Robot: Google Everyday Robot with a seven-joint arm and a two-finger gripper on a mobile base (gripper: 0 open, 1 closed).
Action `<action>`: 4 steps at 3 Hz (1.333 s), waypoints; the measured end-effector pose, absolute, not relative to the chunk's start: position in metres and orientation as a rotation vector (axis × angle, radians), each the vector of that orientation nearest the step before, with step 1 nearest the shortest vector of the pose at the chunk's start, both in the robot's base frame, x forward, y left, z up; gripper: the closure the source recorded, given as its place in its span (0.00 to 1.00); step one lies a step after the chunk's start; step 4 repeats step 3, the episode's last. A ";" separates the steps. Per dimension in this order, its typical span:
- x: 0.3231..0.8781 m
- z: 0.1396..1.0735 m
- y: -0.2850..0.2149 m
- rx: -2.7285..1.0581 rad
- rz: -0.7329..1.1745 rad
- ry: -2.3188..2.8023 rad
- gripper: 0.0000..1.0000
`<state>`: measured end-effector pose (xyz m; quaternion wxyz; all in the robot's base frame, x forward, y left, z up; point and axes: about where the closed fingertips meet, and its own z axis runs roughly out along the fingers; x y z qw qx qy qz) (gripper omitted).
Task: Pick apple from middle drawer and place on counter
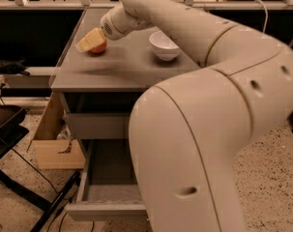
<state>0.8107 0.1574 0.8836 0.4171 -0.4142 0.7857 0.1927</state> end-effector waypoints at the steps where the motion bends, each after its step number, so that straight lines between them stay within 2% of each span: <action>1: 0.770 0.944 0.138 -1.061 0.424 1.969 0.00; 3: 0.687 1.068 0.116 -1.186 0.269 1.841 0.00; 4: 0.687 1.068 0.116 -1.186 0.269 1.841 0.00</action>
Offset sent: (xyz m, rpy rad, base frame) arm -0.1434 -0.0510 0.2239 -0.1702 -0.2094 0.0922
